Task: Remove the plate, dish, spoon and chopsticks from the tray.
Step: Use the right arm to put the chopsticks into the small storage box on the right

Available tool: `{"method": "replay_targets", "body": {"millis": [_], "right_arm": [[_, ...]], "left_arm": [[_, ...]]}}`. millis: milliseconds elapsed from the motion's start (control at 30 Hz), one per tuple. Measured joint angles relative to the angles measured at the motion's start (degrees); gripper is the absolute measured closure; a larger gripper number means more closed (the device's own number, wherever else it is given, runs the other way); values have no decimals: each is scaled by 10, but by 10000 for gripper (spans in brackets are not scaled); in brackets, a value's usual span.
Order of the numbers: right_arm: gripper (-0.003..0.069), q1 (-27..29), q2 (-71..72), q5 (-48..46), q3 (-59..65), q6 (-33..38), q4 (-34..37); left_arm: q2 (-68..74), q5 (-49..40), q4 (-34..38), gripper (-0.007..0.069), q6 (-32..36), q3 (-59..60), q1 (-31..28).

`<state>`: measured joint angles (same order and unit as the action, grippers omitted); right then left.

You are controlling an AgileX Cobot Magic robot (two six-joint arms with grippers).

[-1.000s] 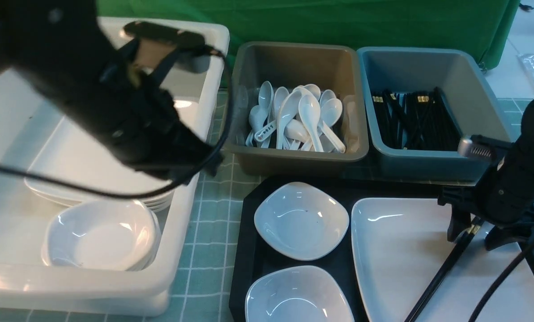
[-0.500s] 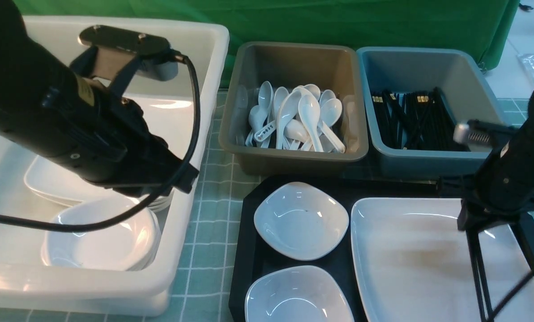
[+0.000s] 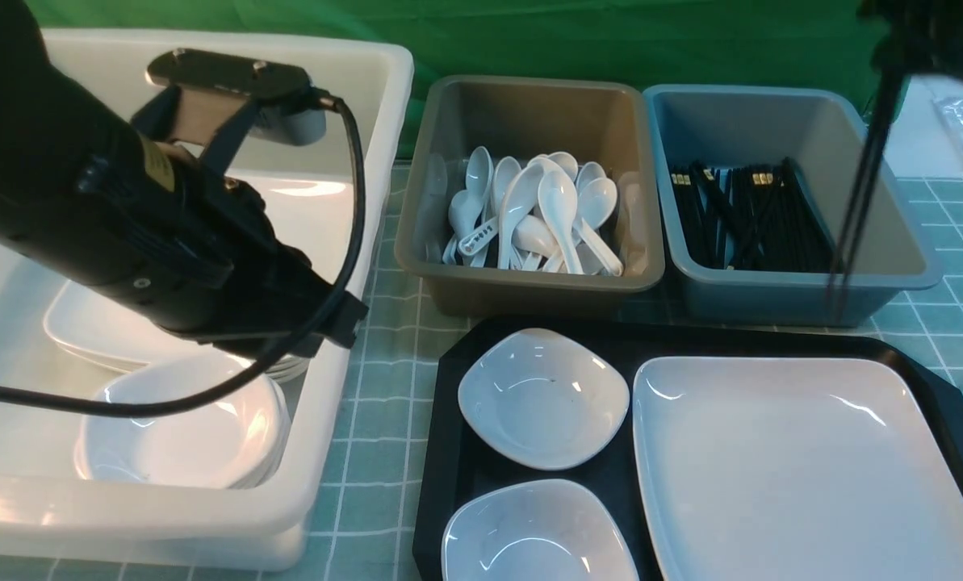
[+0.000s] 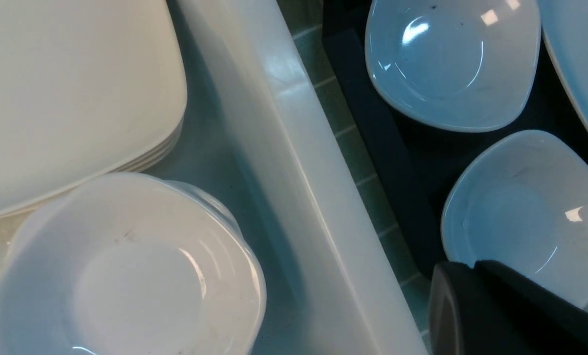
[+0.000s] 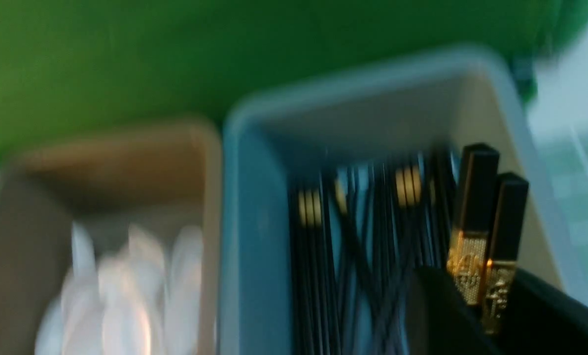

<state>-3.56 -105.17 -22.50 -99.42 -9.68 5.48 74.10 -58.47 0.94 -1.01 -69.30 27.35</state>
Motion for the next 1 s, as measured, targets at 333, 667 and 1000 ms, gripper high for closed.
{"method": "replay_targets", "body": {"millis": [333,667,1000], "right_arm": [[497,0,-148,112,-96,-18,0],[207,0,-183,36,-96,-30,0],[447,4,-6,-312,-98,128,-1]], "left_arm": [[0,0,12,616,-7,1,0],[0,9,28,616,-9,1,7],[72,43,26,616,-26,1,91]]}}
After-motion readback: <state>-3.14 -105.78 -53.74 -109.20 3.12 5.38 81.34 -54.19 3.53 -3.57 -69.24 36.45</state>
